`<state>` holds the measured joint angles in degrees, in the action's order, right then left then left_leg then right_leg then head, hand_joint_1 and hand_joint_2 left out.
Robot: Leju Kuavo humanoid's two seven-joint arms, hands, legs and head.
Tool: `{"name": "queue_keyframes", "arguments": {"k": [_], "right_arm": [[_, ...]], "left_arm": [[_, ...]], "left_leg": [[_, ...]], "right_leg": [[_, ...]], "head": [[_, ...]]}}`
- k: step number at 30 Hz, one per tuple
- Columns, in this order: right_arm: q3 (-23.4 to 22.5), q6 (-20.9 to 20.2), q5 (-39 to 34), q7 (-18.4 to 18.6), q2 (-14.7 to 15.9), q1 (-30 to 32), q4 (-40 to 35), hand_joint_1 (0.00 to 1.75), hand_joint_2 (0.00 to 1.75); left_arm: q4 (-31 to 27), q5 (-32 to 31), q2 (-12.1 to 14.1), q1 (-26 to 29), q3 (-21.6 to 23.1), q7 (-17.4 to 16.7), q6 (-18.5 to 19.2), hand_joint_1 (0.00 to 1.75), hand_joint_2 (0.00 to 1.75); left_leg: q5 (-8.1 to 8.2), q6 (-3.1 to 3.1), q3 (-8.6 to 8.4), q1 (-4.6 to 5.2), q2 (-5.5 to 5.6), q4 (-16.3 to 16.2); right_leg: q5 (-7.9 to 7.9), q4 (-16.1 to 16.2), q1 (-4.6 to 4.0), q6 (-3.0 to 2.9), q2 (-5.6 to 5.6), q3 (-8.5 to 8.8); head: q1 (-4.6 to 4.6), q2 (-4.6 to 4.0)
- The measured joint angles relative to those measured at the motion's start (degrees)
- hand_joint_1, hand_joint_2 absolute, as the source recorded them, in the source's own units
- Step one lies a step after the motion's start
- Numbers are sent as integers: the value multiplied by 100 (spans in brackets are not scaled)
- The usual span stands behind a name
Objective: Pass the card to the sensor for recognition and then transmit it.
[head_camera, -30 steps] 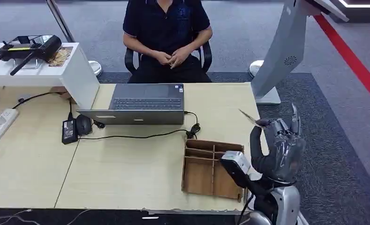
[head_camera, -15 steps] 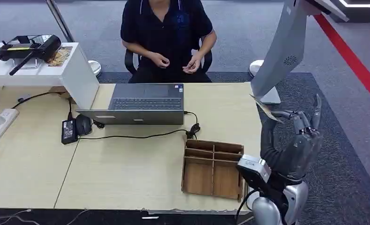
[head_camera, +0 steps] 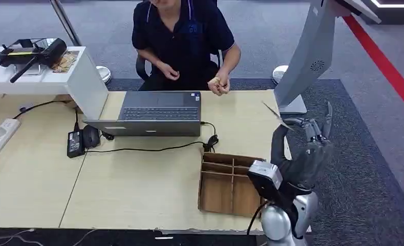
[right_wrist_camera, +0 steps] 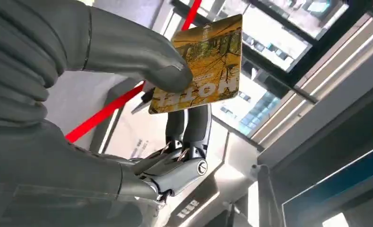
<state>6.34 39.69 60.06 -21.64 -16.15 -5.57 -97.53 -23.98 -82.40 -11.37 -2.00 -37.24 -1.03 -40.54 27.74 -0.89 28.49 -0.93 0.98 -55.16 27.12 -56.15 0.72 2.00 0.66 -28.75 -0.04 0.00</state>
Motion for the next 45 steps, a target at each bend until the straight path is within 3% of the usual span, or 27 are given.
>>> {"name": "queue_keyframes", "arguments": {"k": [29, 45], "right_arm": [[74, 2, -13, -57, -90, -546, 1322, 175, 175], [103, 2, 29, -57, -107, -632, 1618, 175, 175]], "left_arm": [[24, -64, 4, -144, 389, -68, 0, 0, 175], [85, -20, 26, -180, 485, -70, 0, 0, 175]], "left_leg": [[0, 0, 3, 2, 2, -1], [0, 0, 4, 2, 1, -1]], "right_leg": [[0, 0, 2, 0, -2, -1], [0, 1, 2, 0, -2, -3]], "head": [[0, 0], [0, 0]]}}
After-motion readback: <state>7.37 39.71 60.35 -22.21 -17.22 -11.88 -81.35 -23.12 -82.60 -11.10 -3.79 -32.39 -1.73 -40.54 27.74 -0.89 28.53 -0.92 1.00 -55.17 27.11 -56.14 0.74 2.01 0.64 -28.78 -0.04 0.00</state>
